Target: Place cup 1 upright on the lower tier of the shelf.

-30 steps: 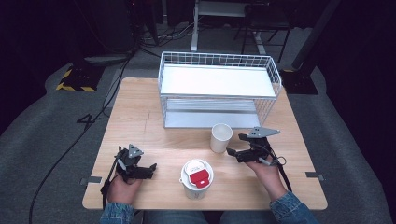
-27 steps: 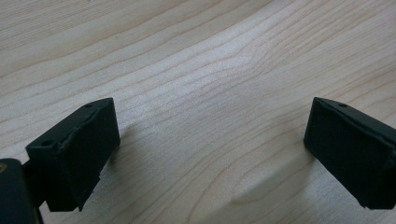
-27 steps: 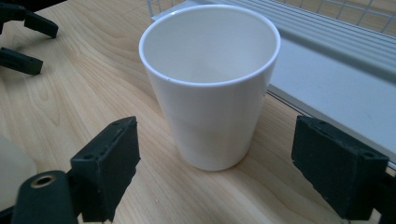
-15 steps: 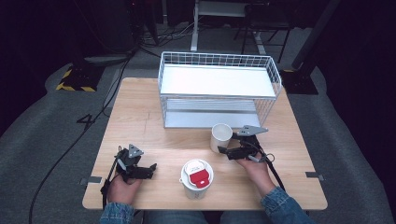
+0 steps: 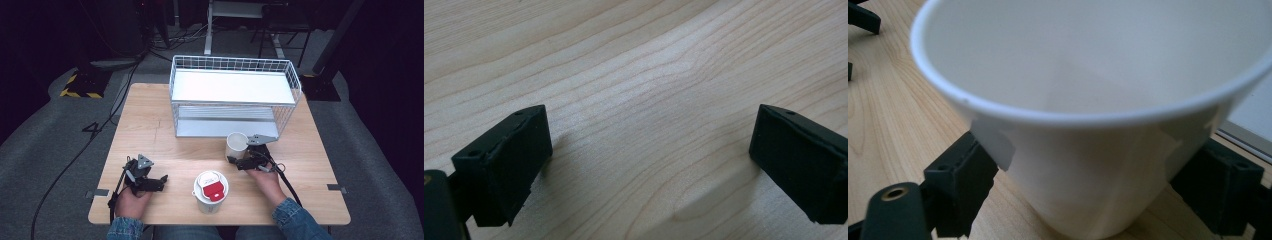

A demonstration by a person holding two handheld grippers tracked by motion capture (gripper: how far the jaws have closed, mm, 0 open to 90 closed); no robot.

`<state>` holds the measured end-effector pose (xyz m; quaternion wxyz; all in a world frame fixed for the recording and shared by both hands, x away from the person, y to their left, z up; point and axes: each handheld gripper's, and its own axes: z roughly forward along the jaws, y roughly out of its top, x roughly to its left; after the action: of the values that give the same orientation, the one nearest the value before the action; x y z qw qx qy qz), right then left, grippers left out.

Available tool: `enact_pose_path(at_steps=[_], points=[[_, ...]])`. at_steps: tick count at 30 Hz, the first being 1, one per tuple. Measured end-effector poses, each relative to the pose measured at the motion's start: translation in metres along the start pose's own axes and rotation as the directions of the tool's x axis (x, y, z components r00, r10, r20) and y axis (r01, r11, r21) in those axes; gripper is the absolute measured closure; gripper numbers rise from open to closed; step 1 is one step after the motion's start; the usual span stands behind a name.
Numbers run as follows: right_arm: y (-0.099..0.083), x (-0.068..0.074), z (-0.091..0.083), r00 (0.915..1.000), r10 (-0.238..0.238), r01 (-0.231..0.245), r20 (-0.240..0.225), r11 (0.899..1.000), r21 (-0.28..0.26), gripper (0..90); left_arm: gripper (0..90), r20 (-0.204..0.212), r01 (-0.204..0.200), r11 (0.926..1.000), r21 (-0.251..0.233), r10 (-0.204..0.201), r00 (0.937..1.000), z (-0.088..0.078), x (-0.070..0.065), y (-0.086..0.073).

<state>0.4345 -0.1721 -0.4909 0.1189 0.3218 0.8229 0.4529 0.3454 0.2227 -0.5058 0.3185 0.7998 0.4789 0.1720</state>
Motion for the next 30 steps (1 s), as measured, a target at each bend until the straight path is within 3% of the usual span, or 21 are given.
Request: enact_pose_path(at_steps=[11, 14, 30], points=[[-0.002, -0.001, 0.005, 1.0, 0.001, -0.001, 0.008, 1.0, -0.005, 15.6, 4.0, 0.0, -0.001, 1.0, 0.0, 0.001, 1.0, 0.0, 0.0, 0.0], [-0.003, -0.001, 0.008, 0.9997, -0.021, 0.021, 0.015, 1.0, 0.007, 17.3, 4.0, 0.0, 0.0, 1.0, 0.0, 0.0, 1.0, 0.0, 0.0, 0.0], [-0.004, 0.001, 0.011, 0.9988, -0.04, 0.04, 0.029, 0.999, 0.005, 23.1, 4.1, 0.0, 0.0, 1.0, 0.0, 0.0, 1.0, 0.0, 0.0, 0.0]])
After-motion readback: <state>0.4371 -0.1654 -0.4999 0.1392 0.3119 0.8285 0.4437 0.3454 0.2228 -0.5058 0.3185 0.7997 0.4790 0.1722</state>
